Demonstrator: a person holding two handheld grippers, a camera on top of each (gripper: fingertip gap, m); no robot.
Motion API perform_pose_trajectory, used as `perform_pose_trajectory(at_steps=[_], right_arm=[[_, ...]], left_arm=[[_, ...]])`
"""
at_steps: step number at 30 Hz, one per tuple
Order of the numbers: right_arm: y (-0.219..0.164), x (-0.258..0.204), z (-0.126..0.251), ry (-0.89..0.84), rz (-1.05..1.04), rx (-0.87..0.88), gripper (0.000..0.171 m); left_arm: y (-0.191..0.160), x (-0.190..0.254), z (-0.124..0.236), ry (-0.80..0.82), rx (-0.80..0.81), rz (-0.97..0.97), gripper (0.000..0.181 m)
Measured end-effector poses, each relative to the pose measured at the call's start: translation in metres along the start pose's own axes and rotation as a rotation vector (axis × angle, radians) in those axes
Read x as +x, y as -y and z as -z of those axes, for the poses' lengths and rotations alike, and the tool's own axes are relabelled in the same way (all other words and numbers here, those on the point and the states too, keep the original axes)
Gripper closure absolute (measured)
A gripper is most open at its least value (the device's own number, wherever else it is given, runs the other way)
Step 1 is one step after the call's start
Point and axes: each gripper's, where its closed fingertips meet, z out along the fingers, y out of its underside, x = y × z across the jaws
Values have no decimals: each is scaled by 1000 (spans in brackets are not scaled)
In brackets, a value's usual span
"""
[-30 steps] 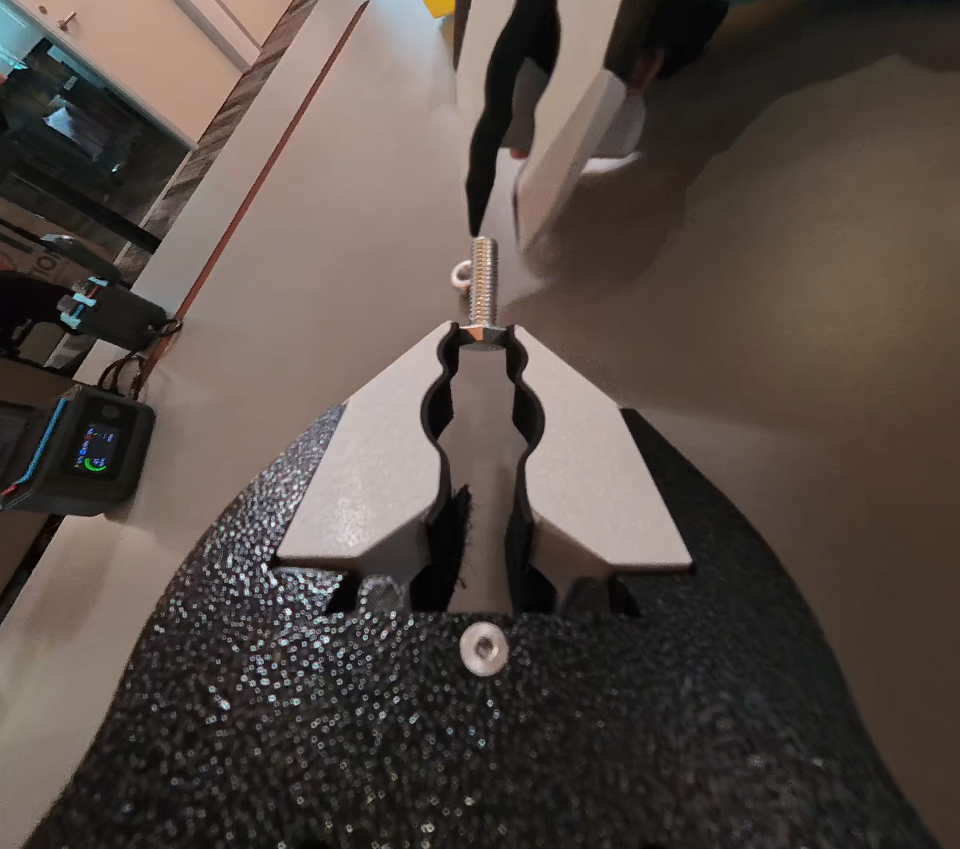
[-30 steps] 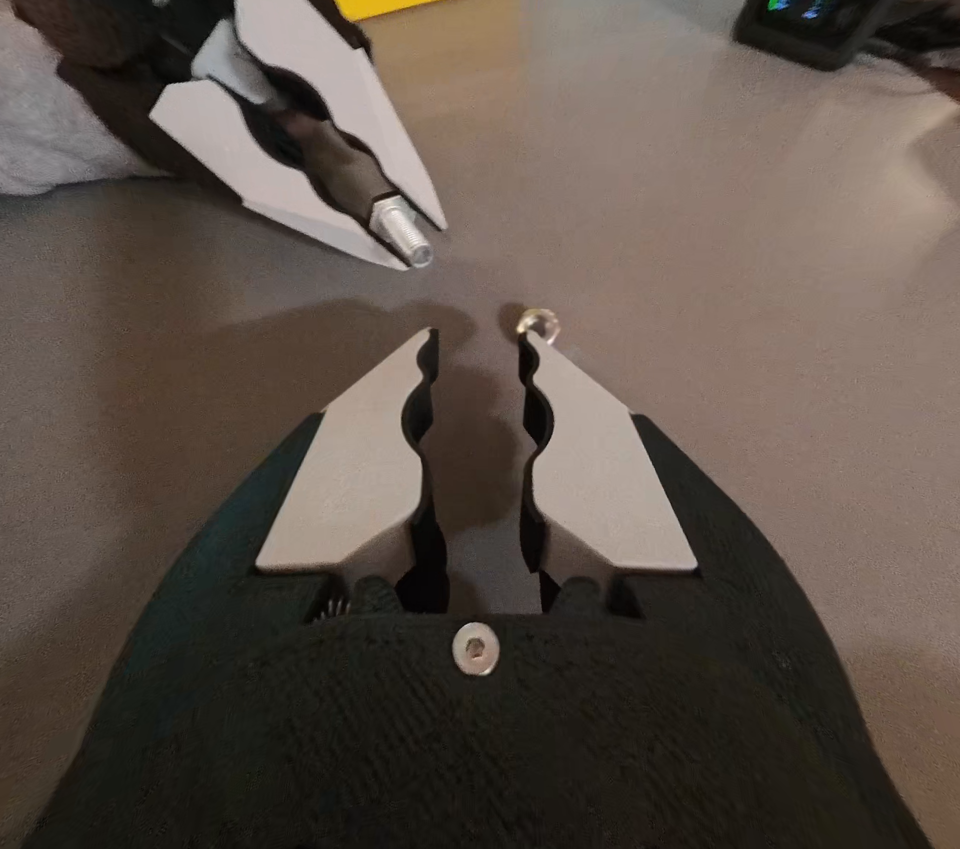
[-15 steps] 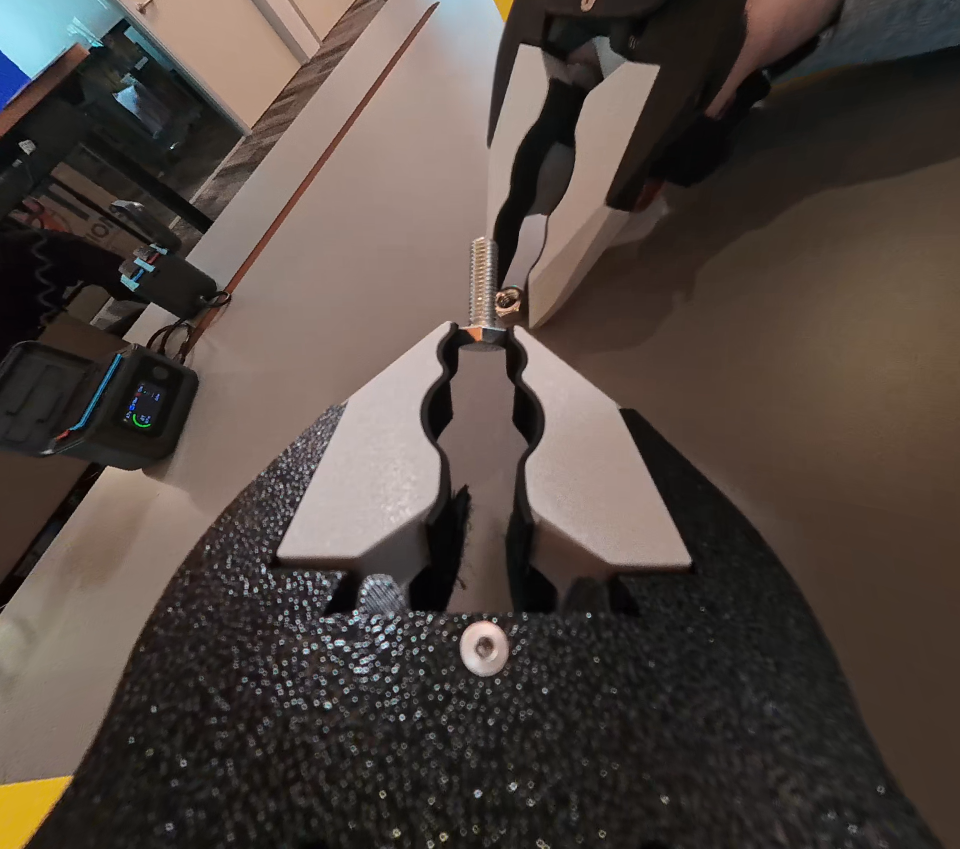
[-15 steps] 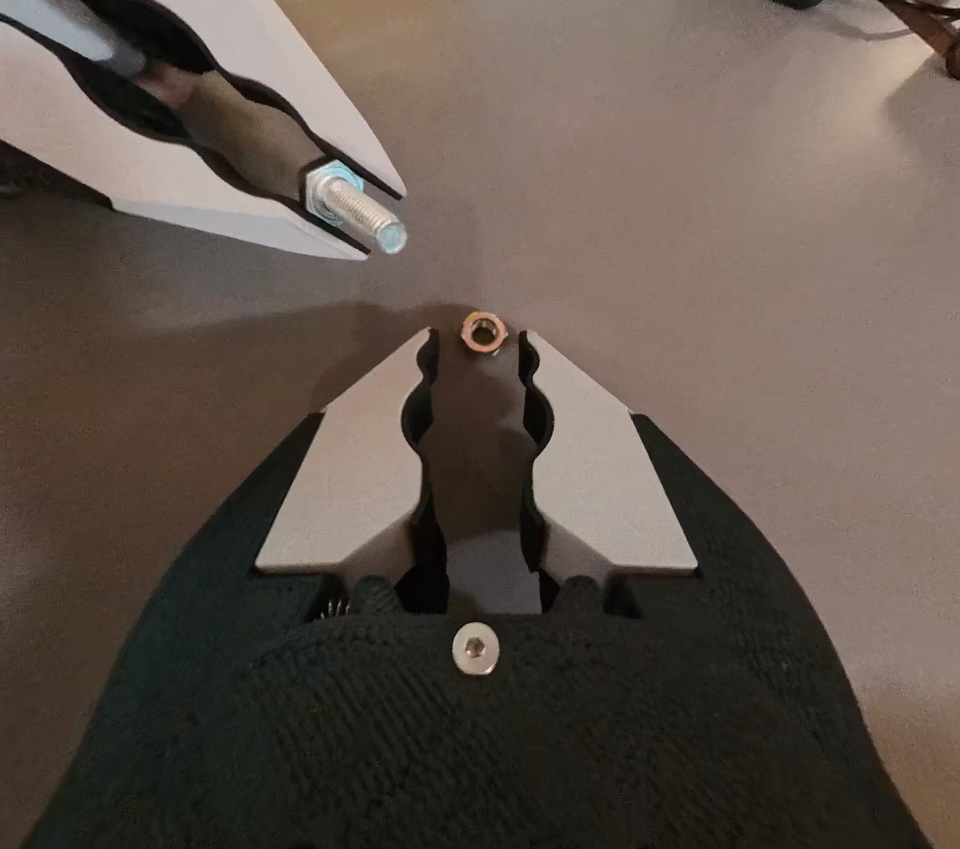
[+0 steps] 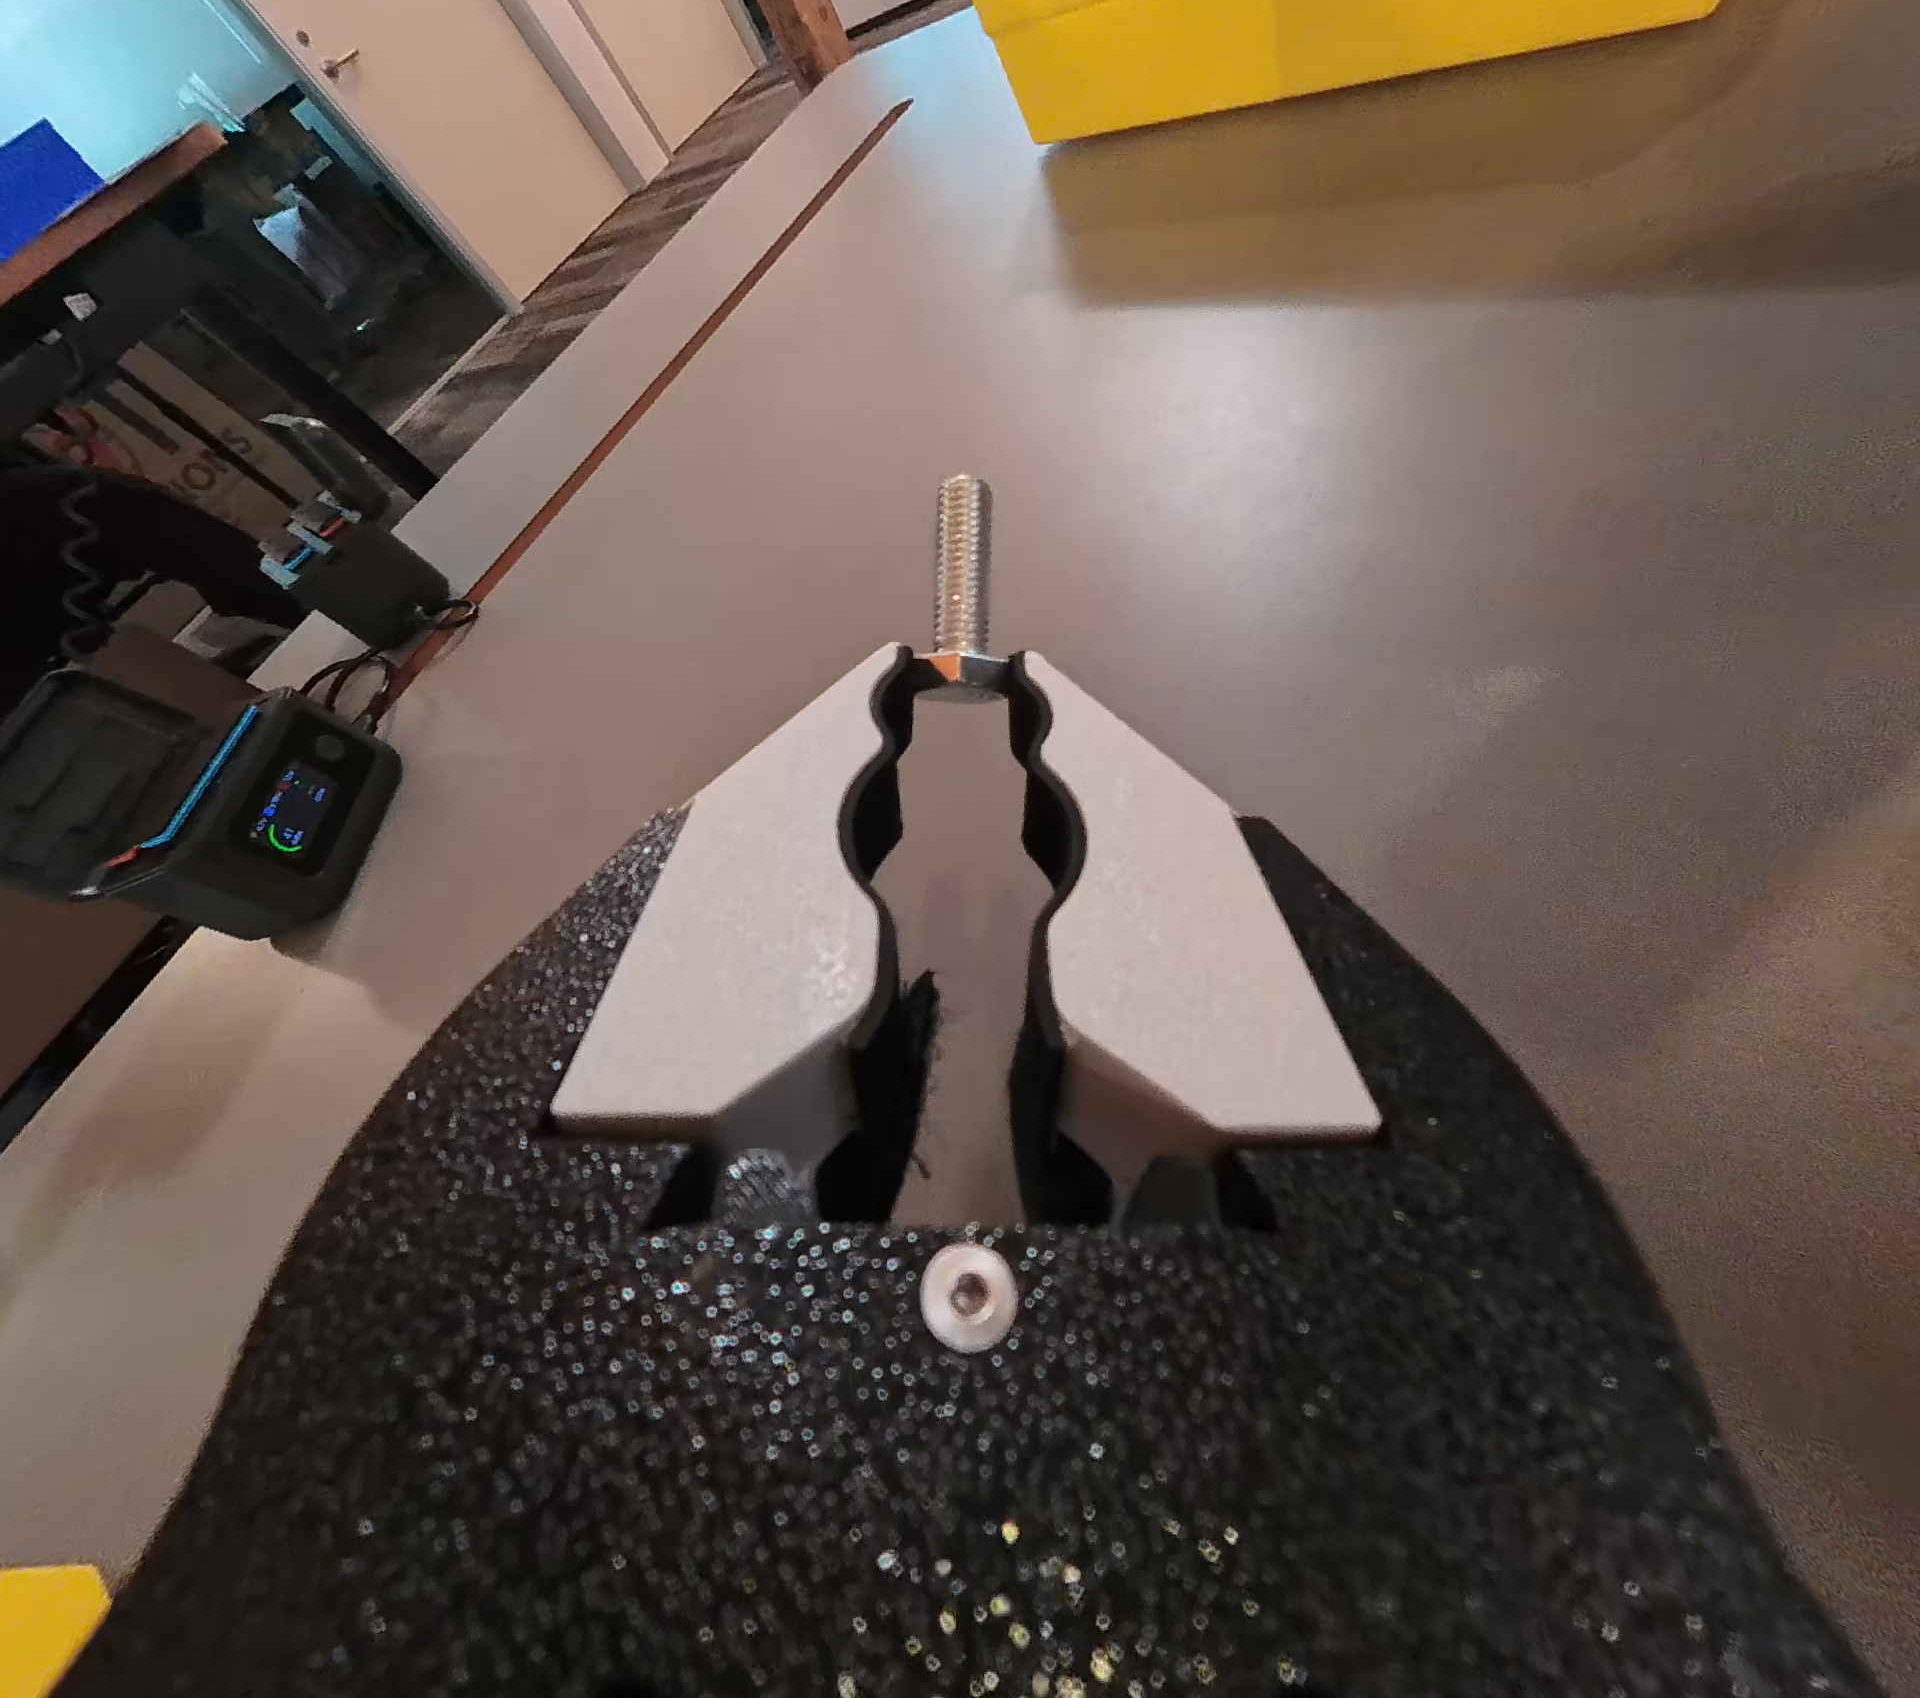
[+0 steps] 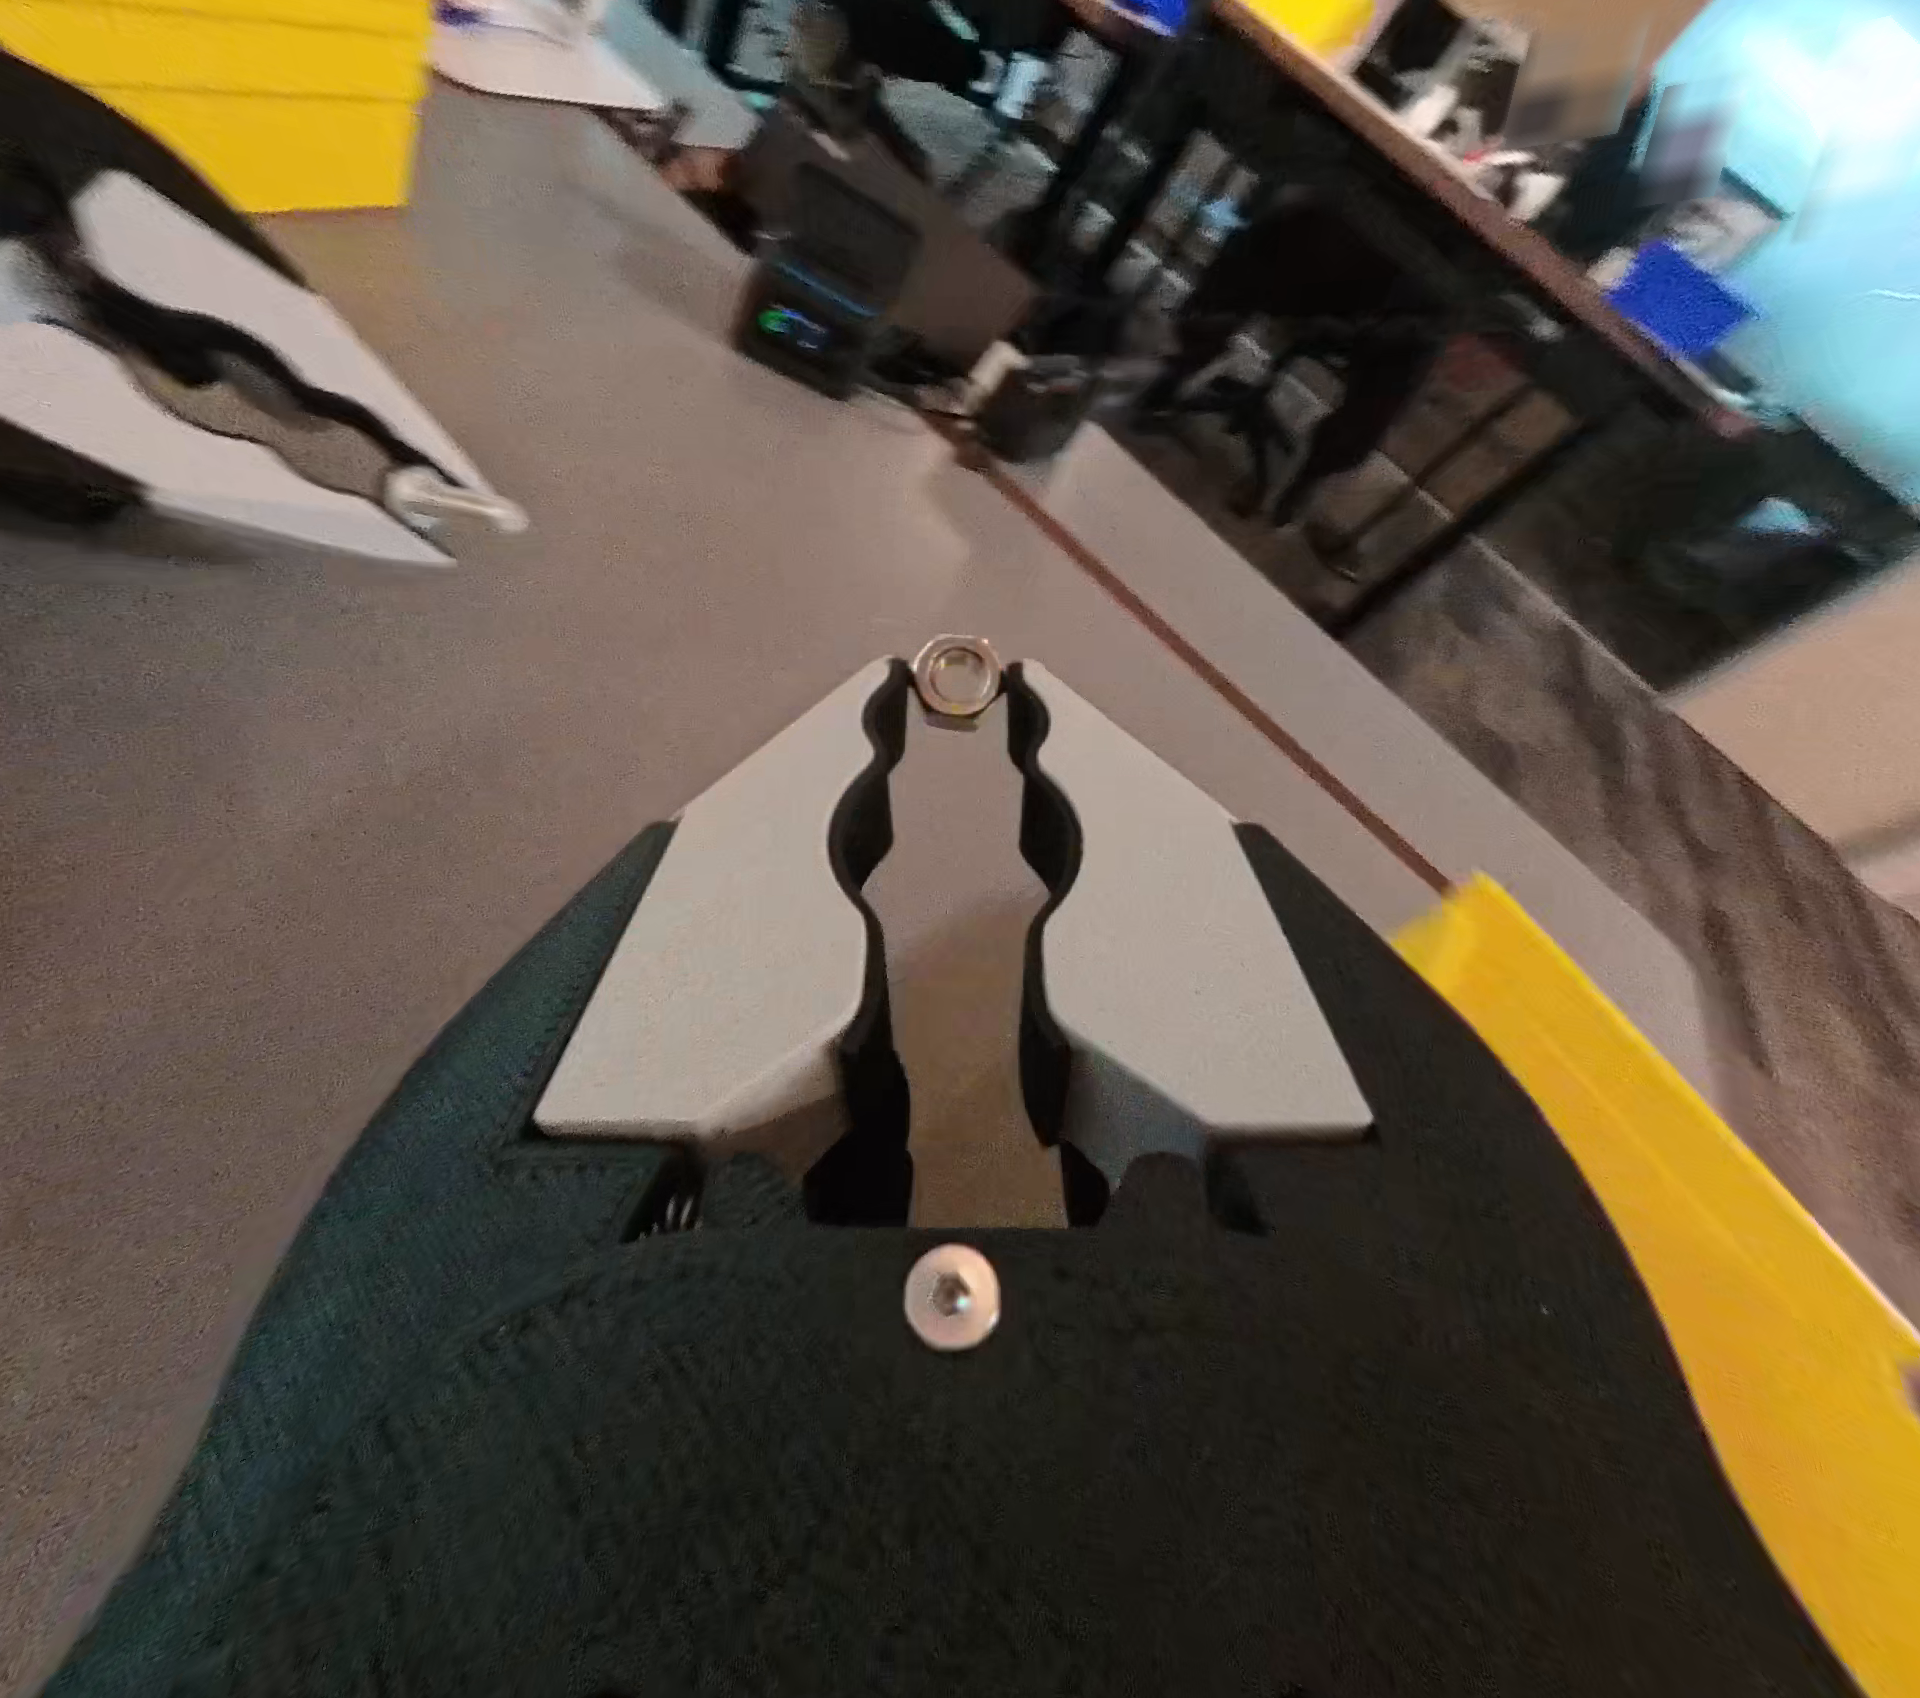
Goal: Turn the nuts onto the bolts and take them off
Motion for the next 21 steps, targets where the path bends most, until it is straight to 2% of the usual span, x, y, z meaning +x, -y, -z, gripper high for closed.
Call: perform_pose_trajectory(at_steps=[1, 3, 6, 8, 12, 15, 17, 19, 21], right_arm=[[-9, 29, 23, -87, -24, -33, 154], [-52, 78, 63, -180, -120, -188, 154], [-136, 115, 93, -161, -259, -465, 154], [-180, 119, 96, -92, -320, -601, 154], [-222, 117, 86, -26, -315, -712, 153], [-230, 113, 73, 1, -360, -687, 143], [-224, 122, 72, -69, -385, -647, 133], [-197, 137, 78, -201, -341, -535, 123], [-148, 148, 88, -363, -272, -343, 114]], left_arm=[[0, 0, -1, 0, 1, 1, 166], [1, 3, -2, -6, 4, -1, 166], [3, 10, -5, -21, 9, -5, 166], [4, 15, -7, -30, 5, -15, 166], [5, 20, -9, -41, 4, -31, 166], [3, 22, -10, -43, 7, -33, 166], [3, 21, -9, -43, 9, -31, 166], [4, 21, -8, -43, 17, -30, 166], [6, 22, -7, -48, 29, -28, 166]])
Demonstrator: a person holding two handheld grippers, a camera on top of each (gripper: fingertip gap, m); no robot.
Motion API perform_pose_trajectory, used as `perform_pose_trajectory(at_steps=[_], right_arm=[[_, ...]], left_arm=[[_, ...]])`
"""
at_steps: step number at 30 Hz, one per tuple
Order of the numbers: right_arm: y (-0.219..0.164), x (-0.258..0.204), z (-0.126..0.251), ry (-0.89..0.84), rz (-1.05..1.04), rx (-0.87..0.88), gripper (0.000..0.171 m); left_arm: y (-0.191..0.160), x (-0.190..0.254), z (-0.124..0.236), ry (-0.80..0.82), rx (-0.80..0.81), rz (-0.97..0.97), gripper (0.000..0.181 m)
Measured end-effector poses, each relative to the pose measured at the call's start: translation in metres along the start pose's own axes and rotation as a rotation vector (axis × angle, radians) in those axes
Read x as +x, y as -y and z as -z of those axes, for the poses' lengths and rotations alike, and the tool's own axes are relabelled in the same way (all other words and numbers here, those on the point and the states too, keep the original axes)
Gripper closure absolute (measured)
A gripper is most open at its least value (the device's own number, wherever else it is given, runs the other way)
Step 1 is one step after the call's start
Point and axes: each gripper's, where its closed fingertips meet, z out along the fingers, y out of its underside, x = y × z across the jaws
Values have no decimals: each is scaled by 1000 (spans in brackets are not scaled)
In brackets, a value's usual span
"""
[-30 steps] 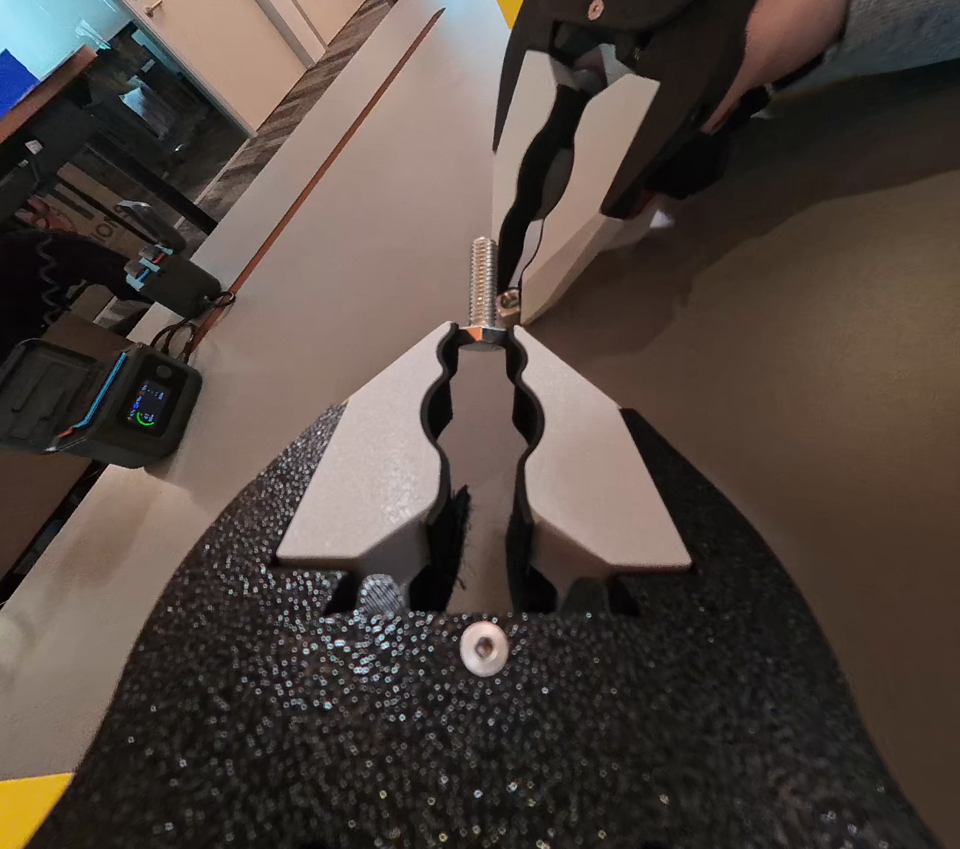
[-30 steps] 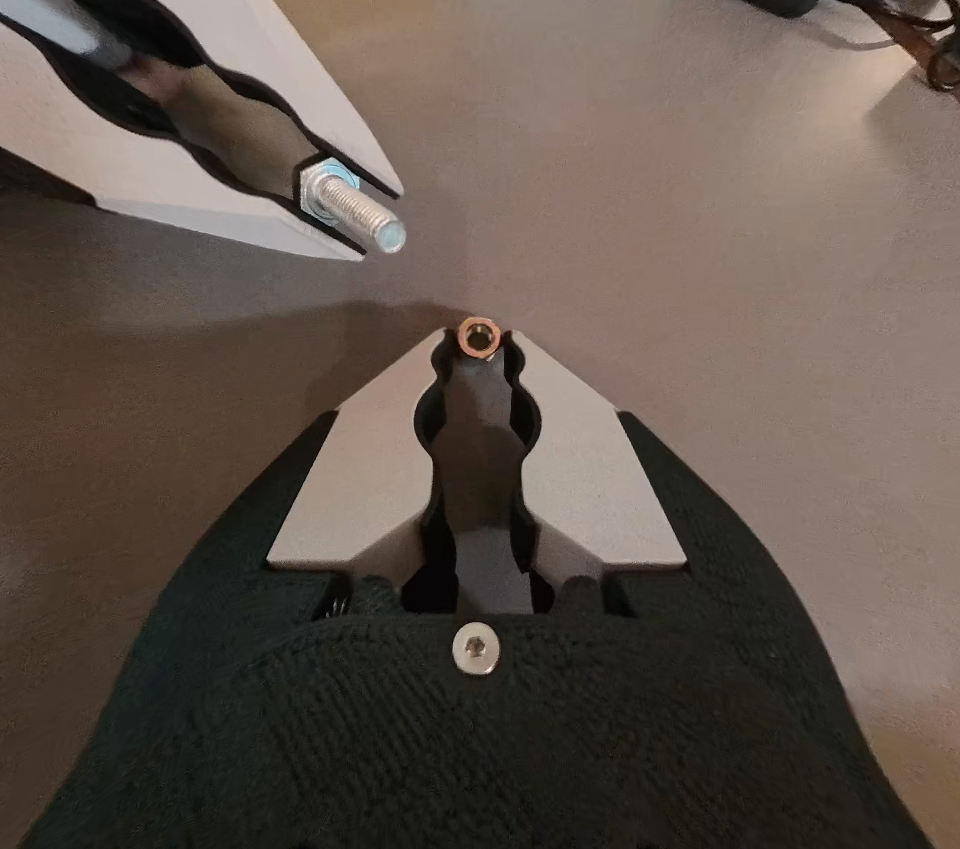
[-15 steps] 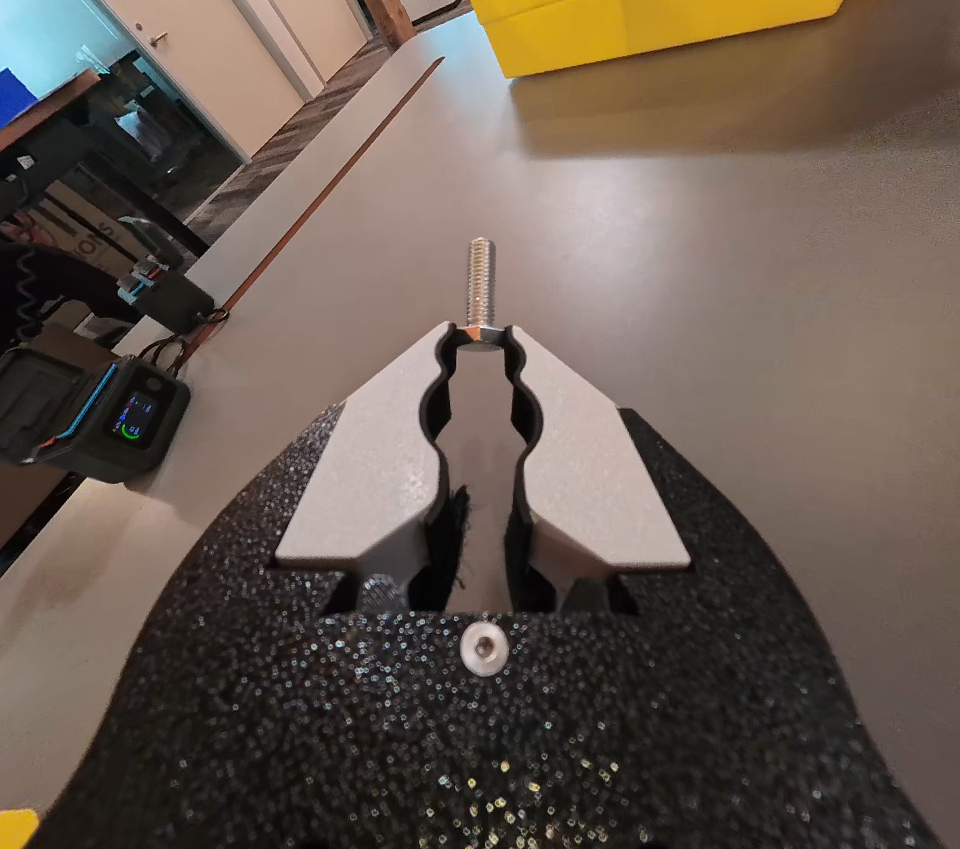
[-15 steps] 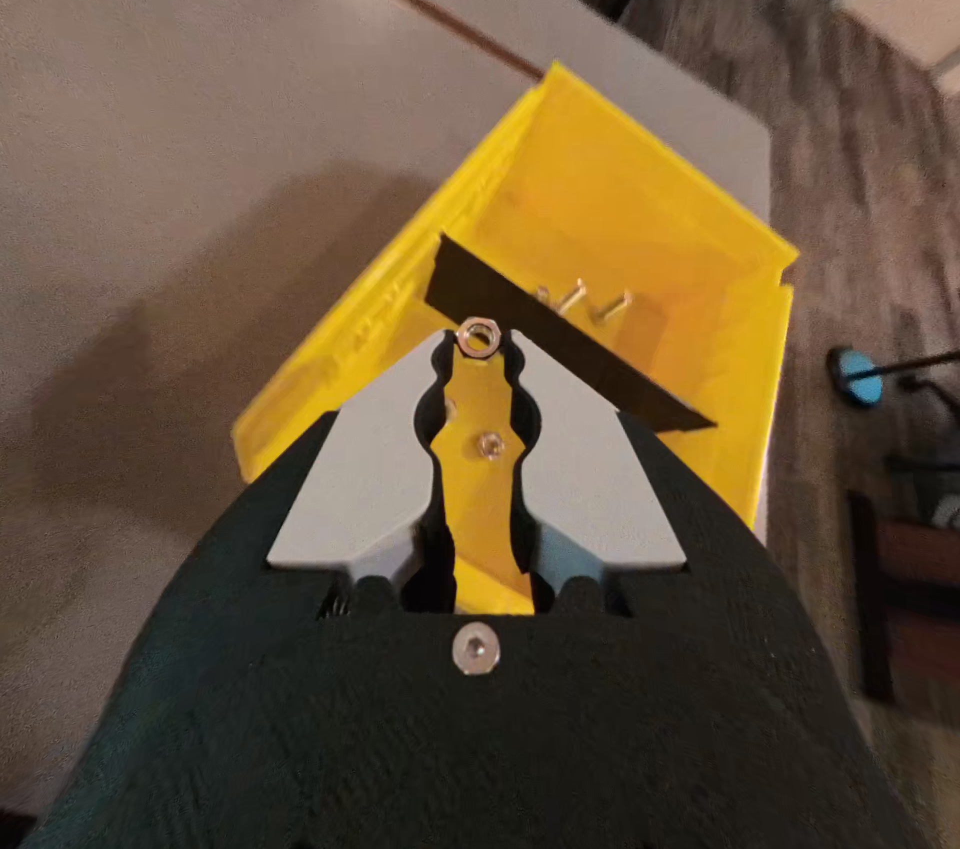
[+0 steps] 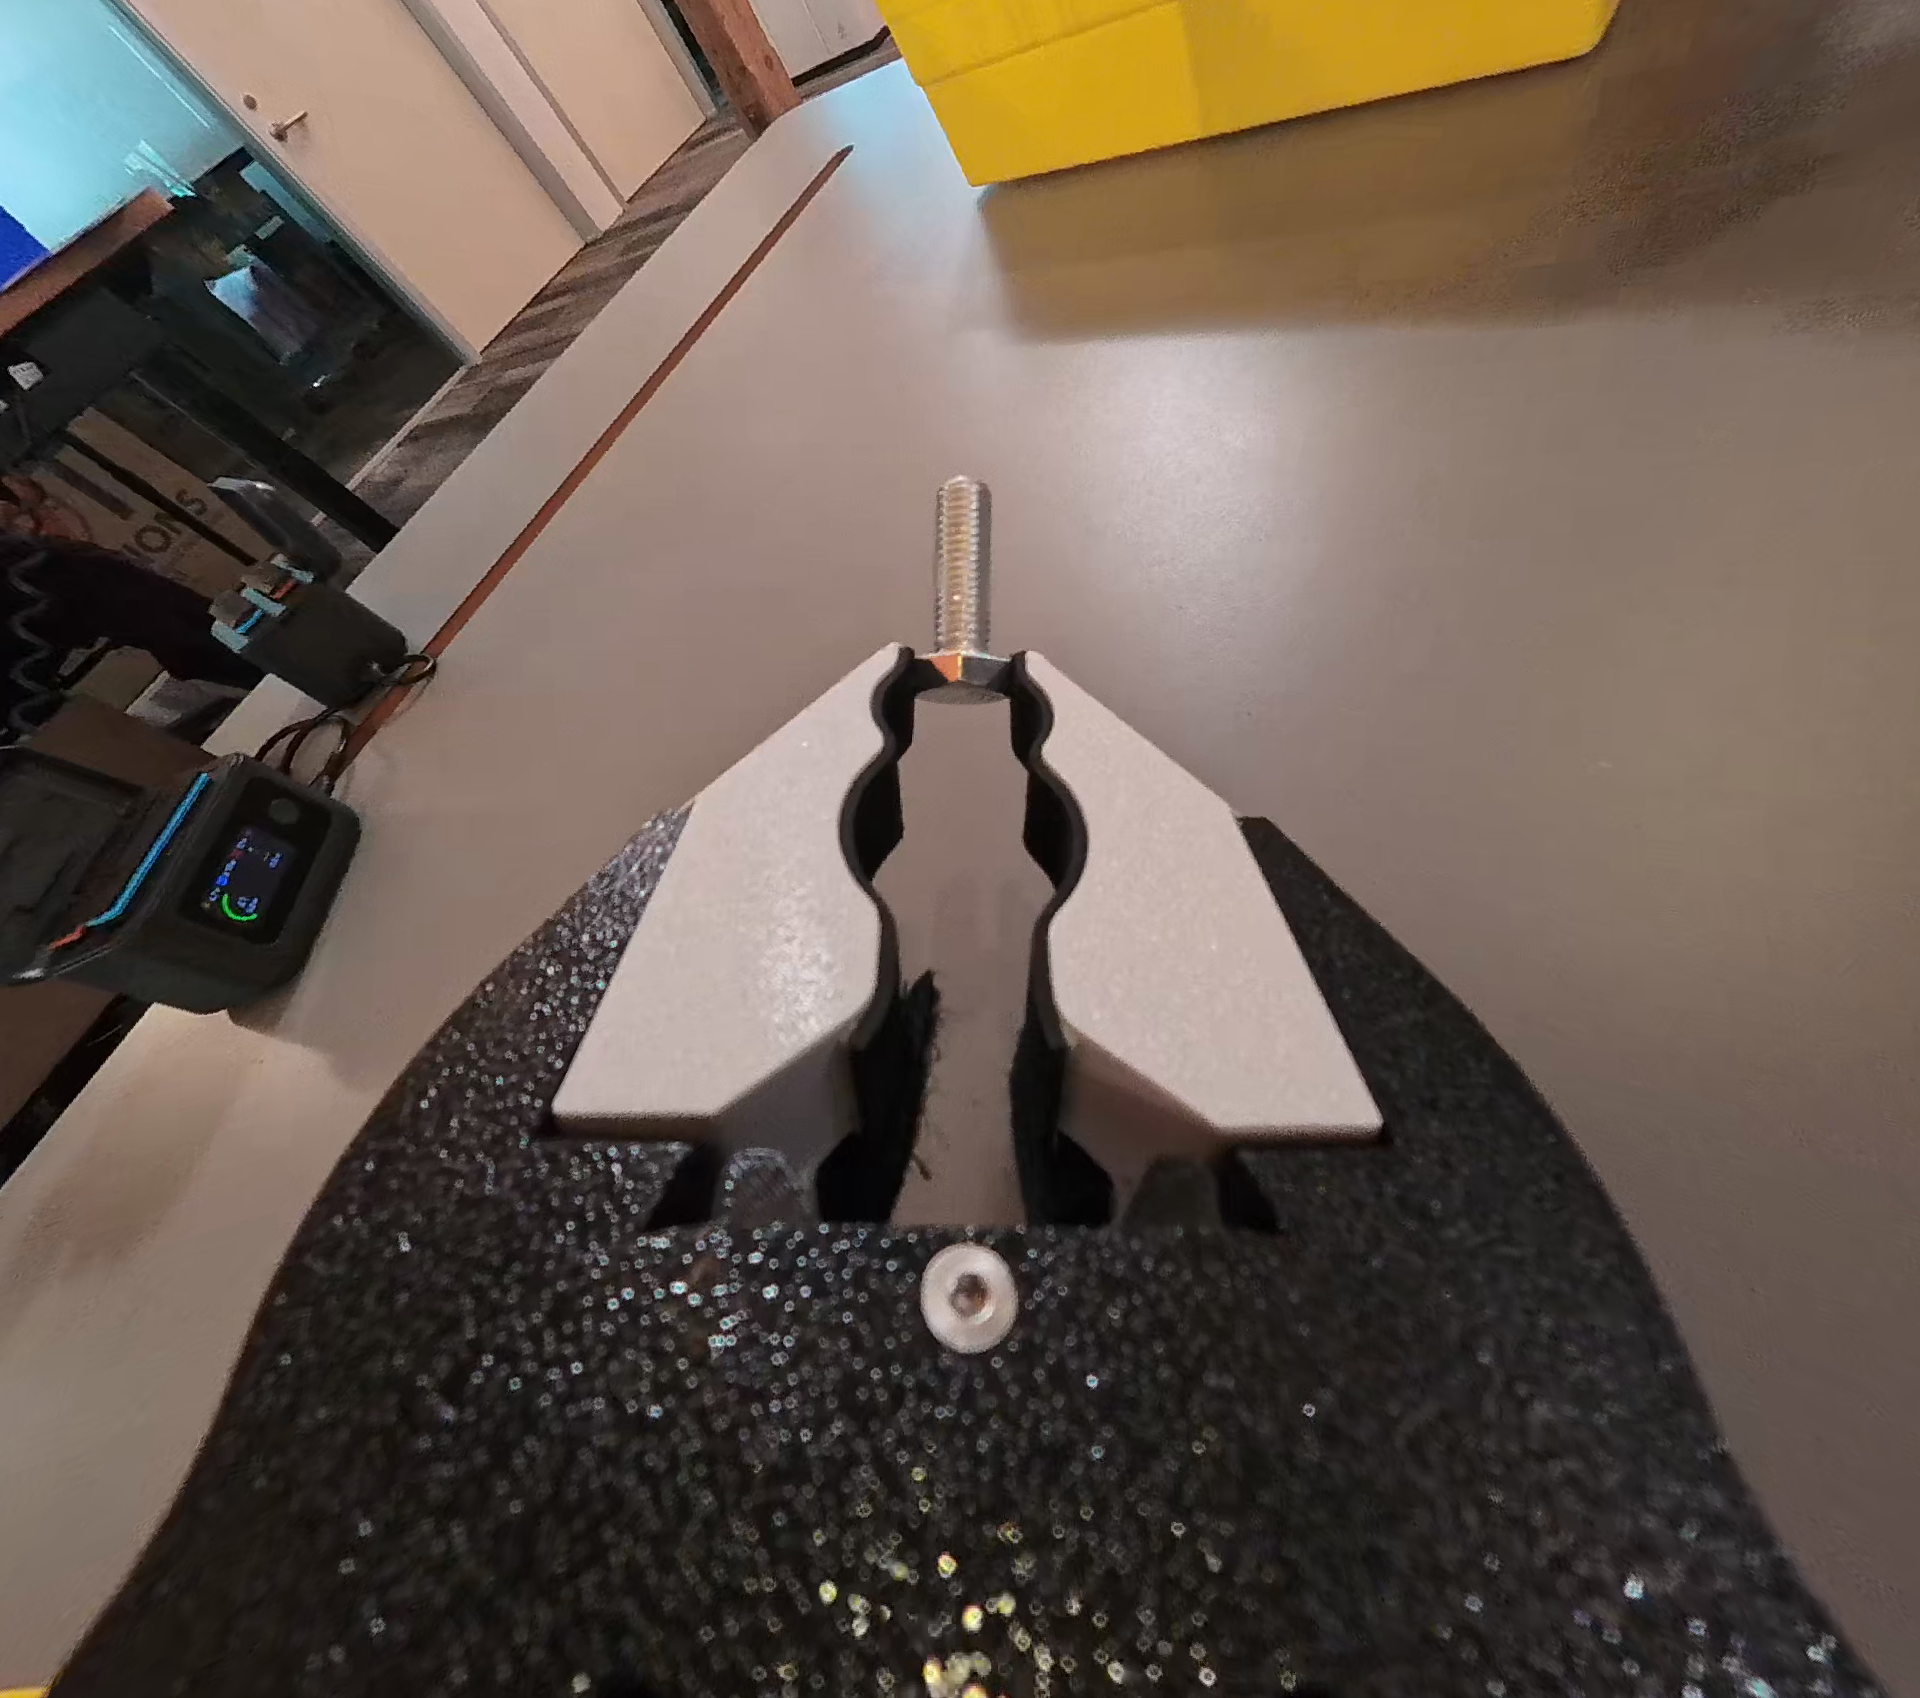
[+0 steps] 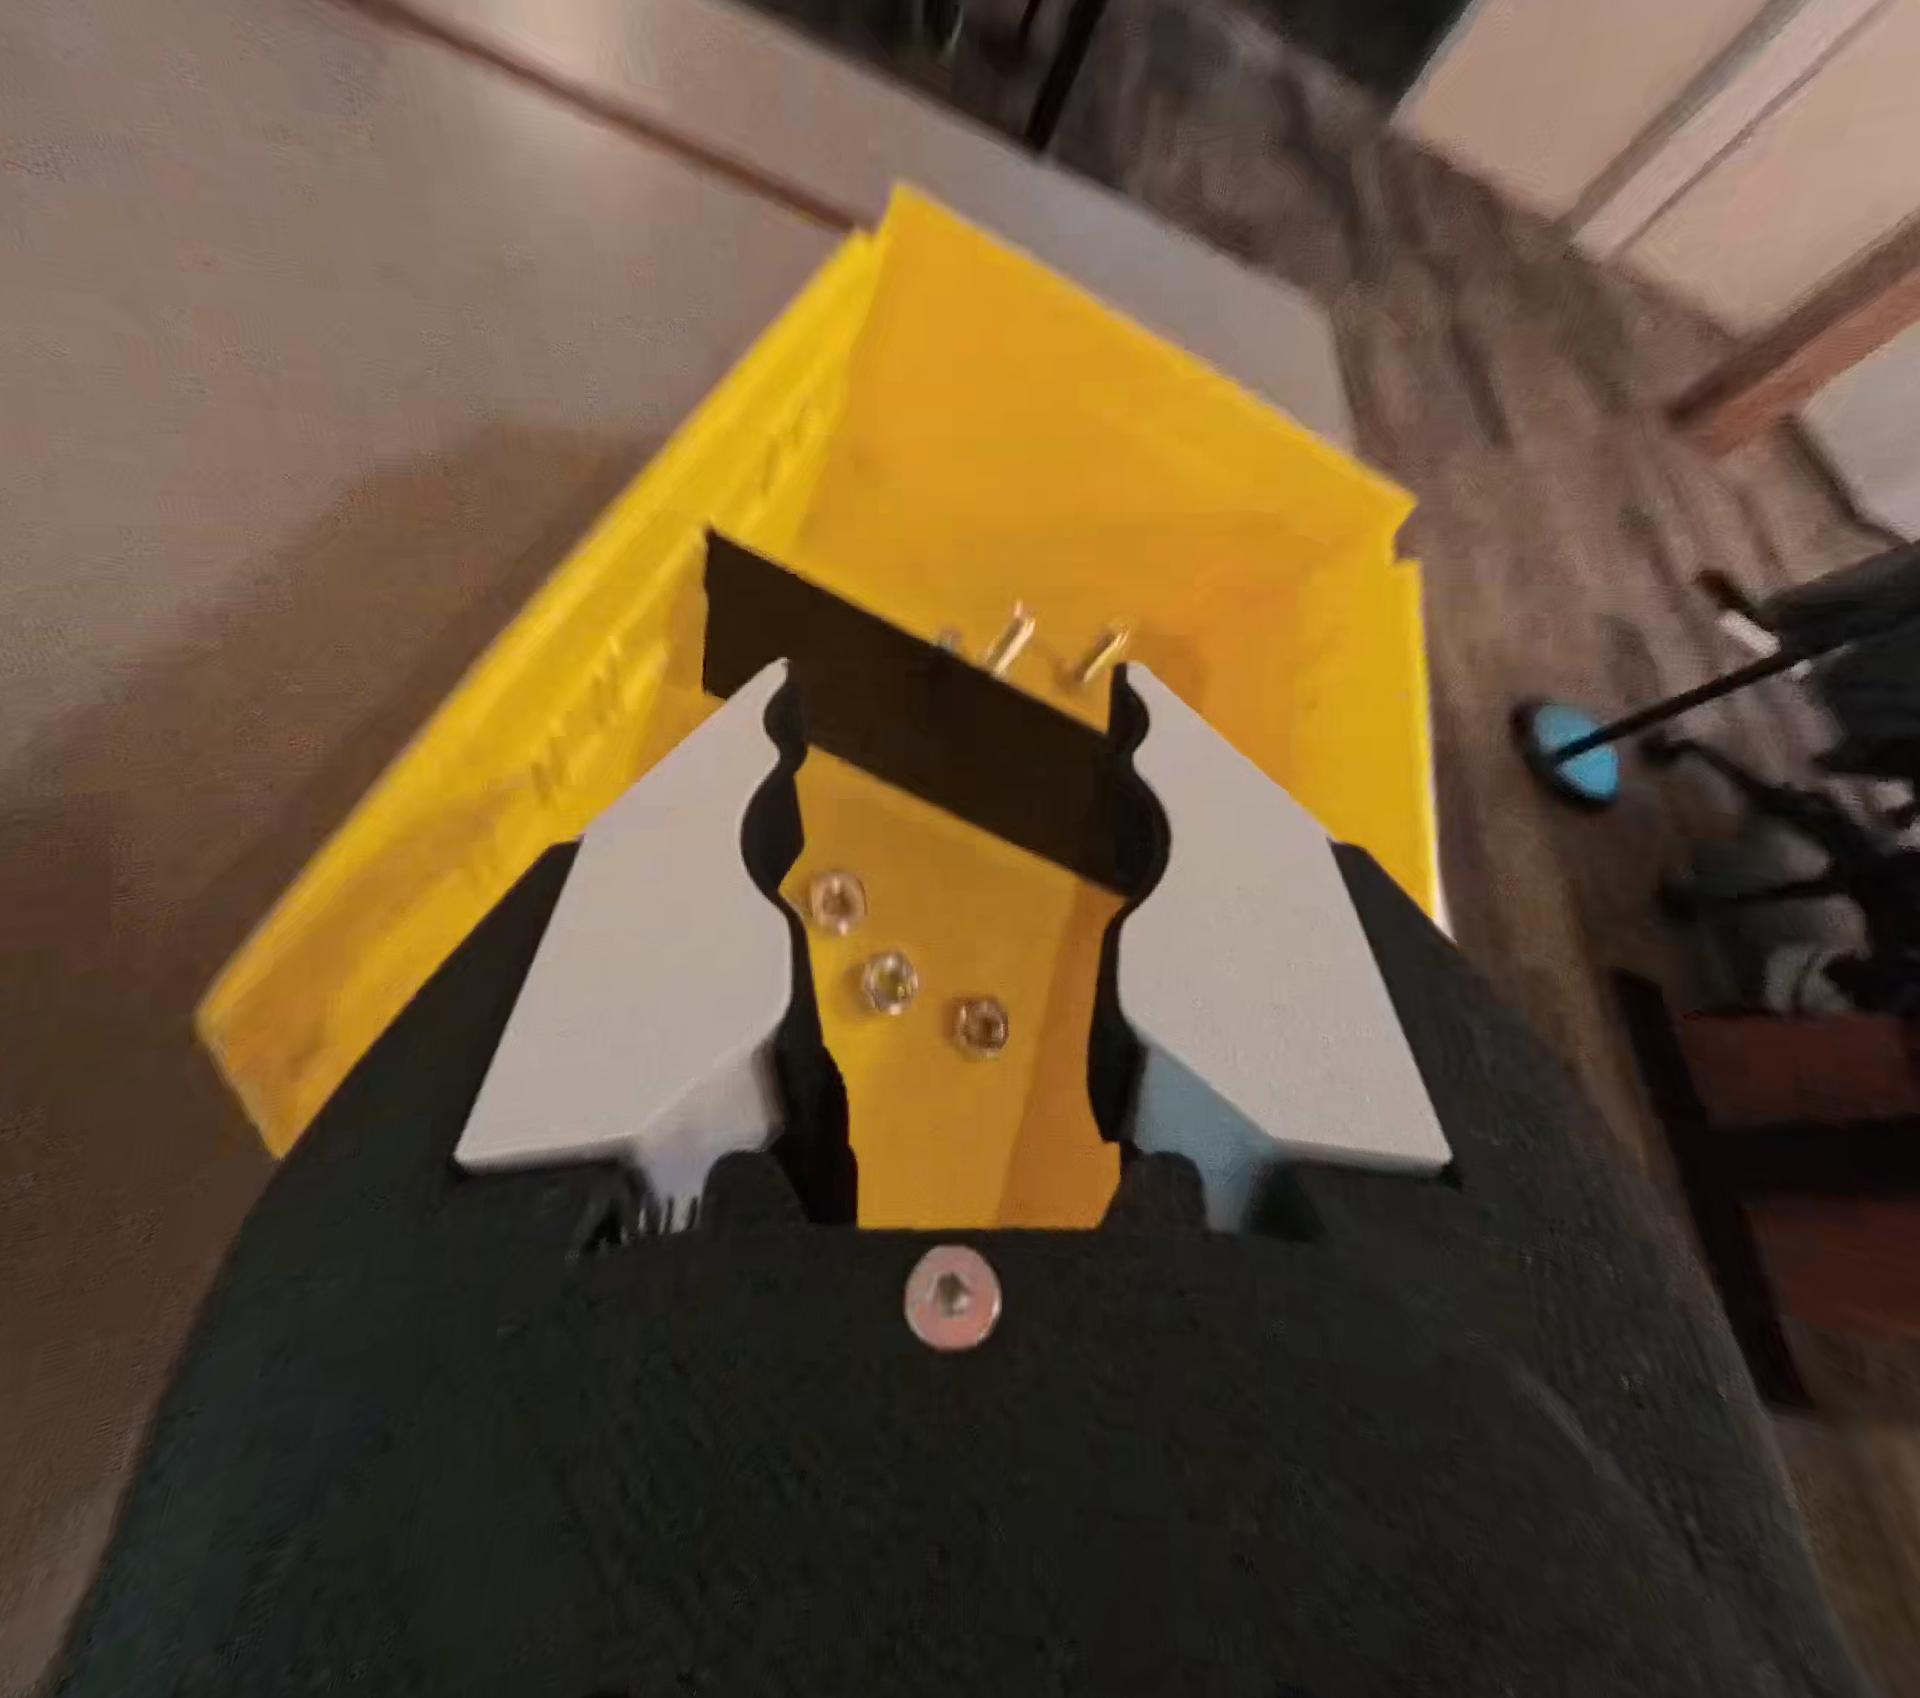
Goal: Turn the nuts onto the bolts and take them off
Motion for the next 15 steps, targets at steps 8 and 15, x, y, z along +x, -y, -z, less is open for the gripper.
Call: perform_pose_trajectory(at_steps=[8, 15], right_arm=[[108, -208, 59, 329, 63, 669, 140], [98, -320, 30, 807, -463, 444, 132]], left_arm=[[23, 15, 7, -78, 126, 17, 166], [40, 20, 19, -99, 228, -6, 166]])
